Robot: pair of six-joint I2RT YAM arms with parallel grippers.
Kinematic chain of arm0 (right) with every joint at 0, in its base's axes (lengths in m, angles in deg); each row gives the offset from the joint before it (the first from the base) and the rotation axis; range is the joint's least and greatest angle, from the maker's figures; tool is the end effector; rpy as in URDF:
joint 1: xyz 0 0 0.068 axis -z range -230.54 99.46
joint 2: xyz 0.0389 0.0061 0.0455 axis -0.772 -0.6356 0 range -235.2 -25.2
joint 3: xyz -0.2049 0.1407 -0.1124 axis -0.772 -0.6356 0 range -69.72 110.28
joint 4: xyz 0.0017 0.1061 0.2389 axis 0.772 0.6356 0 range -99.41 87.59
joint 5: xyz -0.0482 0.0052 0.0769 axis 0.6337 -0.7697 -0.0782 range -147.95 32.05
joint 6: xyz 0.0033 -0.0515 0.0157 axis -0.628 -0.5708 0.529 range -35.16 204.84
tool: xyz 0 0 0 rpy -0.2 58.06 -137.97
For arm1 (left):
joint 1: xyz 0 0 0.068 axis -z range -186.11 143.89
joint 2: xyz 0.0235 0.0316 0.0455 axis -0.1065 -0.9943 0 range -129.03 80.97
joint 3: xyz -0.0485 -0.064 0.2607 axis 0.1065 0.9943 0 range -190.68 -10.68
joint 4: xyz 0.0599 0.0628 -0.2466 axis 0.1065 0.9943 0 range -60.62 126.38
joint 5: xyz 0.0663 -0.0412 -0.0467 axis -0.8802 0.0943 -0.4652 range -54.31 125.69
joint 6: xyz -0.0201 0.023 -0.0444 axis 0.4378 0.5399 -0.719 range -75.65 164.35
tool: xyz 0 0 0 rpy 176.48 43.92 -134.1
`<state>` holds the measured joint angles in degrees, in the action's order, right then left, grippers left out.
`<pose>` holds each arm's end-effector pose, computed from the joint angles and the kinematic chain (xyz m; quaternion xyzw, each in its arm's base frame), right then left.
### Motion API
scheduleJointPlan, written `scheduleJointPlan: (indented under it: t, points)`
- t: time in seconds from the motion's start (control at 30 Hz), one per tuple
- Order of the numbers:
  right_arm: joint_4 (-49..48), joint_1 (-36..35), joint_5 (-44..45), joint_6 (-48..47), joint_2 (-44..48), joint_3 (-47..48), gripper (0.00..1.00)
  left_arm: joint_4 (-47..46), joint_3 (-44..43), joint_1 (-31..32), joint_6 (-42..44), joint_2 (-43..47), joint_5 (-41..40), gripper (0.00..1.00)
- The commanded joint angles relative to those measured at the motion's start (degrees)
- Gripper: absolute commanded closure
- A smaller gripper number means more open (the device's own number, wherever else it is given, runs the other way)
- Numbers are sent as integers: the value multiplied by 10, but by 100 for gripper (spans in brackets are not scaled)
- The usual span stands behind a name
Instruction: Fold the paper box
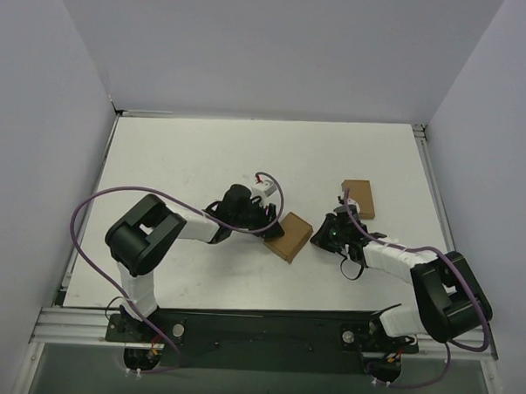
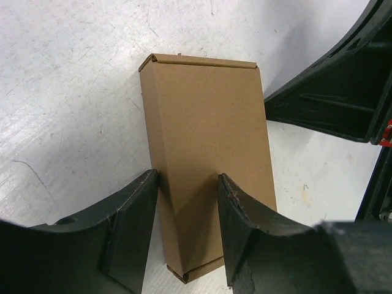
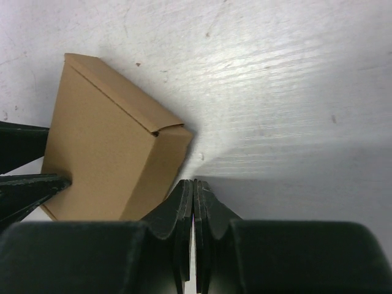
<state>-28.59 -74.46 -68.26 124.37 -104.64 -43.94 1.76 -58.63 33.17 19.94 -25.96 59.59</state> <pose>0.2305 0.1093 0.1496 0.0782 0.8788 0.3116 0.3528 0.2738 -0.2425 0.1315 0.2110 0.8328 -0.4061 0.3117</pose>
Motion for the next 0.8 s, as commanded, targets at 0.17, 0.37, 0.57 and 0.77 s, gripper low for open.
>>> scheduleJointPlan:
  t: [0.17,0.37,0.57,0.77]
  points:
    - [97,12,59,-41,1,41,99,-26,-50,-13,3,-13,21,47]
    - [83,6,41,-39,-23,52,100,-26,-71,-13,1,-28,18,46]
    - [58,6,41,-53,-50,65,100,-11,-86,-13,14,-56,22,48]
    - [45,-5,41,-72,-77,84,100,-8,-88,-11,23,-67,28,56]
